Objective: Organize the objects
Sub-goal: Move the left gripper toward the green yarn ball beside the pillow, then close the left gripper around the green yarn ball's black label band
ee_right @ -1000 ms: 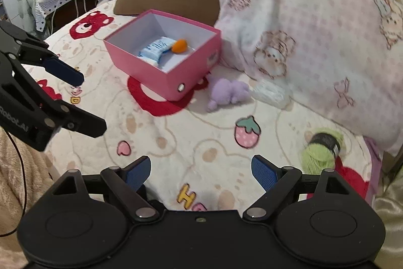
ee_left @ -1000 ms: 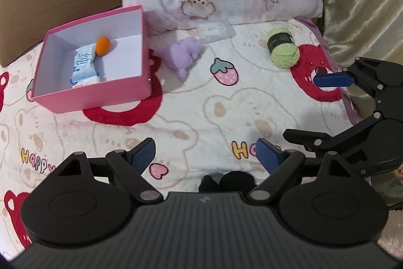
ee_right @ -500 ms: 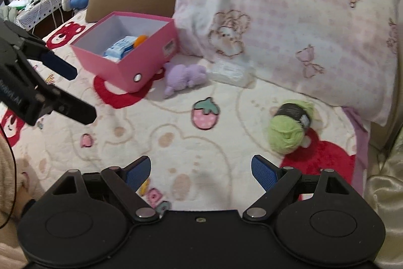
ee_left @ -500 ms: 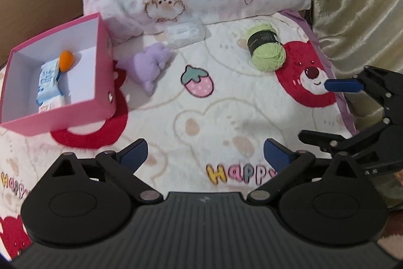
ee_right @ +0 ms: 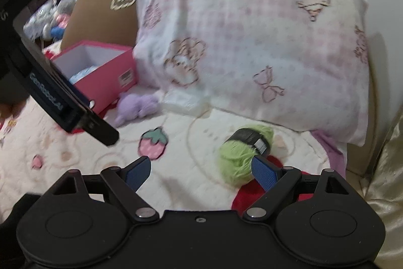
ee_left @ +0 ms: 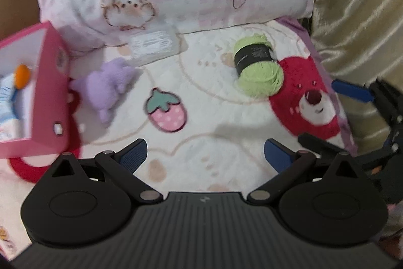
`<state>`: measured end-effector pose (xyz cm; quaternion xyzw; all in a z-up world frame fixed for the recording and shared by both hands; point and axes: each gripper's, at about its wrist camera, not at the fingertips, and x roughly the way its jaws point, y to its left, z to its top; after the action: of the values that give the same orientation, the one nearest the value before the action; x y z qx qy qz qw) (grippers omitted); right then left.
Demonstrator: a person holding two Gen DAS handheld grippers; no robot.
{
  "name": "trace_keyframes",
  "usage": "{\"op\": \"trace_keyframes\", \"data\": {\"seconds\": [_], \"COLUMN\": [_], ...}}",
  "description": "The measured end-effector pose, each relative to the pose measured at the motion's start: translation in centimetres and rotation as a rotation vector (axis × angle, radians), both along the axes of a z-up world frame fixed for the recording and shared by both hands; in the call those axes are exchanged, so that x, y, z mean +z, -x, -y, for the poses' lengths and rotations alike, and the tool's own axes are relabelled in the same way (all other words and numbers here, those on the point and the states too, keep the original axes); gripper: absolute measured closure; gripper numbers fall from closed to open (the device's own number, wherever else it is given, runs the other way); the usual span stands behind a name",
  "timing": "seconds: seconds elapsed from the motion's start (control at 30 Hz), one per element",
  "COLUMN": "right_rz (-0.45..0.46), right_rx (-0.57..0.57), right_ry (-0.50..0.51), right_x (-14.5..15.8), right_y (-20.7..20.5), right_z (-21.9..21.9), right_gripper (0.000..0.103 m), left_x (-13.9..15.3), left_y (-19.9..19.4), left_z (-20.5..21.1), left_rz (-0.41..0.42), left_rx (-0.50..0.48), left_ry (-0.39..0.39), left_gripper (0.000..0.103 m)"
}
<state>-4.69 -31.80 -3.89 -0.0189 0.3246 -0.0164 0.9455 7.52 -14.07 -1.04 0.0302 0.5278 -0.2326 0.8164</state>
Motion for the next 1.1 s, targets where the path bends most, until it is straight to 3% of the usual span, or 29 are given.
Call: {"op": "trace_keyframes", "data": {"seconds": [0.13,0.3,0.53,0.67,0.77,0.93,1.1], "right_rz": [0.059,0.080,0.070,0.045,0.037,0.030,0.009], "right_rx": [-0.039,-0.065,-0.115,-0.117,-0.115,-0.137,-0.181], "right_ry": [0.044,0.054,0.004,-0.033,-0.031,-0.061,-0.155], "right_x": [-1.8,-3.9,-7.0,-8.2,-8.6,-8.9,-10.0], "right_y": [-0.8,-2.3,-4.2,-5.0,-5.4,-5.9,-6.5], "right_z": [1.0,2.3,3.6,4.0,3.9,4.8,6.5], "right_gripper": [0.013,0.013,0.013,0.013,0.013,0.013,0.013], "left_x": [-1.8,-3.0,-4.7,-5.5,-6.2,-7.8,-9.9], "left_y": [-1.6,-3.3,-5.1,-5.8,-7.0,-8.9,-9.8], "left_z": [1.3,3.0,5.1,5.7,6.3,7.4,9.3], "left_rz": [-0.036,-0.024,-0.073,-0.041,-0.042,-0.077,-0.085], "left_rx": [0.034,0.029,-0.003,-0.007,0.027,0.040,0.024], "left_ry": [0.076,0.107,0.193,0.270,0.258,0.325,0.339], "left_gripper": [0.004,0.005,0.006,0.006,0.009,0.010,0.021]}}
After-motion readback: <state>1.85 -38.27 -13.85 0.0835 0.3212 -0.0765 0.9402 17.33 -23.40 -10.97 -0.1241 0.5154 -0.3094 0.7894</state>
